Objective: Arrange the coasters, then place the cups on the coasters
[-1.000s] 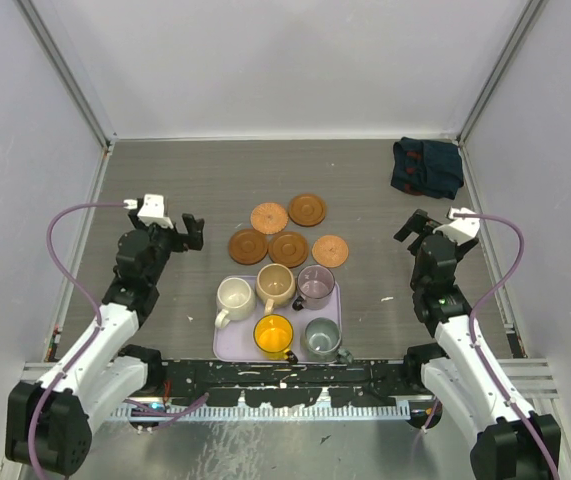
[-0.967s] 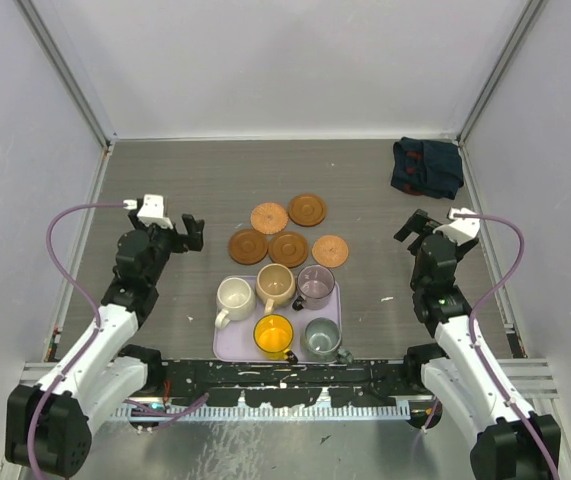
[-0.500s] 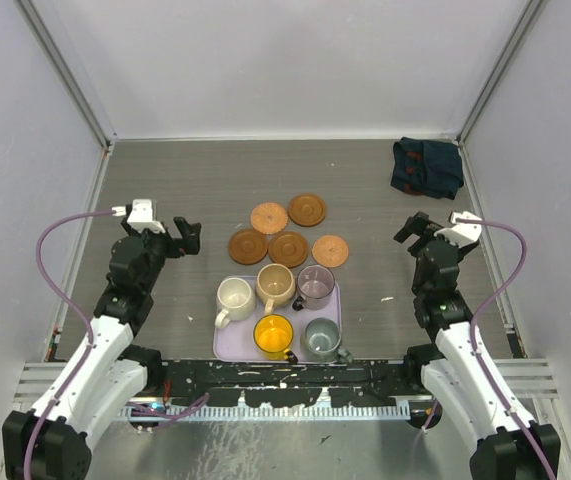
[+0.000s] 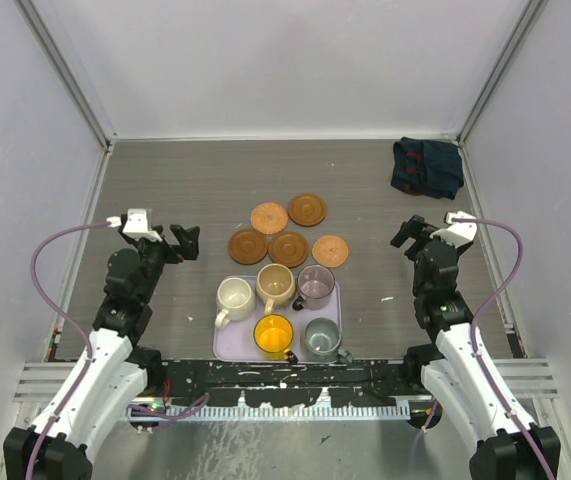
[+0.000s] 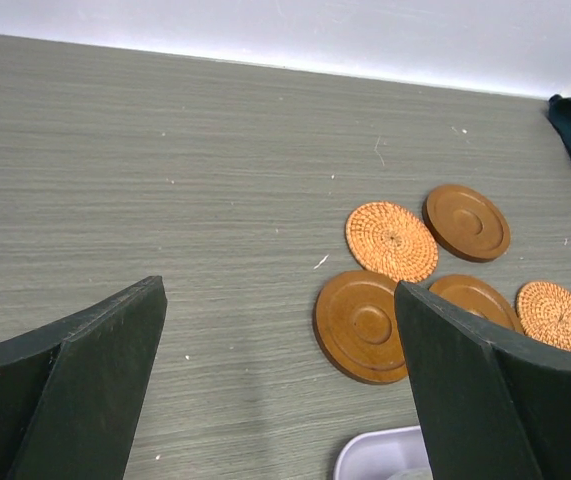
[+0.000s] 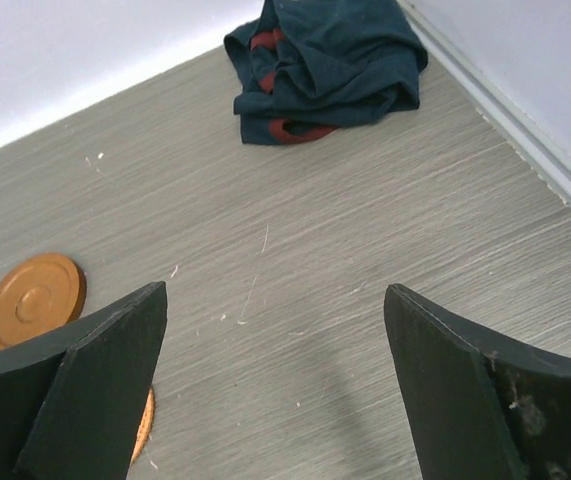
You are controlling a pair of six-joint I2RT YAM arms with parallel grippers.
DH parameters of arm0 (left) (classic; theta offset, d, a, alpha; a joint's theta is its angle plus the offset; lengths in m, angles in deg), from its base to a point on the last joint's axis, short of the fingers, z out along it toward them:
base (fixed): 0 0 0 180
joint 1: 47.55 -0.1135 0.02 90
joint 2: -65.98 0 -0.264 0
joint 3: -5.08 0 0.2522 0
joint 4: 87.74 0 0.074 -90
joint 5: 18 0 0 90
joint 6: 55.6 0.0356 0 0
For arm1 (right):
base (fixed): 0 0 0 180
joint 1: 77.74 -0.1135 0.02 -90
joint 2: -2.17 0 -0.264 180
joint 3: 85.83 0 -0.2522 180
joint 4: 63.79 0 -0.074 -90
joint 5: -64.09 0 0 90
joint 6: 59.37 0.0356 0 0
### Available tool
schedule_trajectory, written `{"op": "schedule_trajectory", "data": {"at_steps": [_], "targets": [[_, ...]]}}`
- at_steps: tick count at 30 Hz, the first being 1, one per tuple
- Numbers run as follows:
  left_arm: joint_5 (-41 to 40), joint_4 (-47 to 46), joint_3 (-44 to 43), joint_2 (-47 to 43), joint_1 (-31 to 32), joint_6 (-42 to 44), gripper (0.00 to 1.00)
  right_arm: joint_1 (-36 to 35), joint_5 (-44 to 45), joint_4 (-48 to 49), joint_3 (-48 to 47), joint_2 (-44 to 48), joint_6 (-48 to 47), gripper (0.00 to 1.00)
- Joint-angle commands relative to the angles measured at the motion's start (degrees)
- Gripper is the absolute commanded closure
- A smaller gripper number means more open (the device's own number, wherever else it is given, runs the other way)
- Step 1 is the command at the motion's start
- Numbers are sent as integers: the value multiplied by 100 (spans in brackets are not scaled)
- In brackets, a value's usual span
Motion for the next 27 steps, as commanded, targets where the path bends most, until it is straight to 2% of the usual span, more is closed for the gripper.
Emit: {"op": "schedule_trajectory", "data": {"at_steps": [1, 8, 17, 22, 27], "targets": [[-69, -534, 66, 80, 1, -116, 2, -25, -419, -70, -193, 82, -91, 8], [-38, -557, 123, 79, 2, -146, 2, -23, -1296, -89, -317, -87, -158, 11], [-69, -429, 147, 90, 3, 8, 2, -147, -2475, -616, -854, -160, -186, 13], [134, -502, 97, 211, 3, 31, 2, -570, -2353, -974, -1252, -378, -370, 14], [199, -591, 94, 417, 3, 22, 2, -787, -2111, -873, -1294, -793, -401, 14]]}}
